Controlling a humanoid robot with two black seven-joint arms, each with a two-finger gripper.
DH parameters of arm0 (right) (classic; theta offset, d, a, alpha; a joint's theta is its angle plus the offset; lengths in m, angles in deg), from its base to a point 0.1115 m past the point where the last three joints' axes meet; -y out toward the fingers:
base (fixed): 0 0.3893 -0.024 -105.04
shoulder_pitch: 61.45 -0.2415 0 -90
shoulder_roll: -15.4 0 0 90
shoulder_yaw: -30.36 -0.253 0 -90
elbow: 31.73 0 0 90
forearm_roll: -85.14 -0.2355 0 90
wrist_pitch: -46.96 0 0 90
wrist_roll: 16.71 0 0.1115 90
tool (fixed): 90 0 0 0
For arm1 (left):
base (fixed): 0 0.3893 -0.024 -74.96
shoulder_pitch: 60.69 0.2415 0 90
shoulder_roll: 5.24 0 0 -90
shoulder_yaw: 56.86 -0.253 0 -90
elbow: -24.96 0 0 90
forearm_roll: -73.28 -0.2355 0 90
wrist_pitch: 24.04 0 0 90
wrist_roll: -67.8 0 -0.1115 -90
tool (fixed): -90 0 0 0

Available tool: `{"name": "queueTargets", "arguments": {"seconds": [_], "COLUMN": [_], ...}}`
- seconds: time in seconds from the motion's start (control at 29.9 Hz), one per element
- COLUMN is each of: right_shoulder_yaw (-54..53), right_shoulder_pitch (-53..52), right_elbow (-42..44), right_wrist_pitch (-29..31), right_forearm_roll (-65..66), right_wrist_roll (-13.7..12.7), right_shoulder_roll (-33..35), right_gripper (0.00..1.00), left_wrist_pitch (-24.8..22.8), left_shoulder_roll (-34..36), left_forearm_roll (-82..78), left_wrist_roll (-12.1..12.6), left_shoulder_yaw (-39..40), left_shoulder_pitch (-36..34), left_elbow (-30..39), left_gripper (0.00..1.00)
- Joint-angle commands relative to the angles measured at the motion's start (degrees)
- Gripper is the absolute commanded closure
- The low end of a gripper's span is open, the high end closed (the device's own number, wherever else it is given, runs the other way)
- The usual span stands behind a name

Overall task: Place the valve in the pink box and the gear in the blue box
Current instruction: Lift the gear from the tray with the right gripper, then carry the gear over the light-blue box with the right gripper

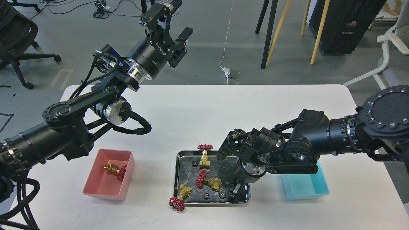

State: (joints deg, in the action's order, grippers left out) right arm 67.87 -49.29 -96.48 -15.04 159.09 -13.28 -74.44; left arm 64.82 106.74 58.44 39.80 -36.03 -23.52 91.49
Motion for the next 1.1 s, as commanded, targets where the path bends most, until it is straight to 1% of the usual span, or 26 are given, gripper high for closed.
{"name": "queueTargets", "arguments": {"seconds": [0.0,0.4,0.57,0.77,0.97,1.07], "right_shoulder_yaw": [0.03,-1.29,-4.45,-5.60,-5.51,-5.42], "right_shoulder_pitch": [-0.03,-3.54,-5.56,-8.64,-10.40,-10.49], "right_elbow": [0.06,-0.29,-0.38,-1.34,-9.85,-13.46], "right_wrist_pitch": [0.00,0.00,0.00,0.00,0.00,0.00], "right_forearm_roll": [-0.03,-0.65,-0.74,-1.79,-1.35,-1.09], "right_wrist_roll": [0.00,0.08,0.08,0.08,0.00,0.00], "right_shoulder_roll": [-0.08,0.88,4.66,14.05,27.32,32.16], "right_gripper": [0.85,0.87,0.87,0.87,0.87,0.87], "left_wrist_pitch": [0.00,0.00,0.00,0.00,0.00,0.00], "left_shoulder_roll": [0.00,-0.62,-1.23,-1.32,-1.41,-2.37], "left_forearm_roll": [-0.01,-0.01,-0.01,-0.01,-0.01,-0.01], "left_wrist_roll": [0.00,0.00,0.00,0.00,0.00,0.00], "left_shoulder_yaw": [0.00,0.00,-0.09,-0.09,-0.09,0.00], "left_shoulder_pitch": [0.09,0.36,0.44,0.36,0.36,0.36], "left_elbow": [0.00,-0.09,-0.09,0.35,0.79,0.79], "left_gripper": [0.16,0.16,0.16,0.16,0.16,0.16]}}
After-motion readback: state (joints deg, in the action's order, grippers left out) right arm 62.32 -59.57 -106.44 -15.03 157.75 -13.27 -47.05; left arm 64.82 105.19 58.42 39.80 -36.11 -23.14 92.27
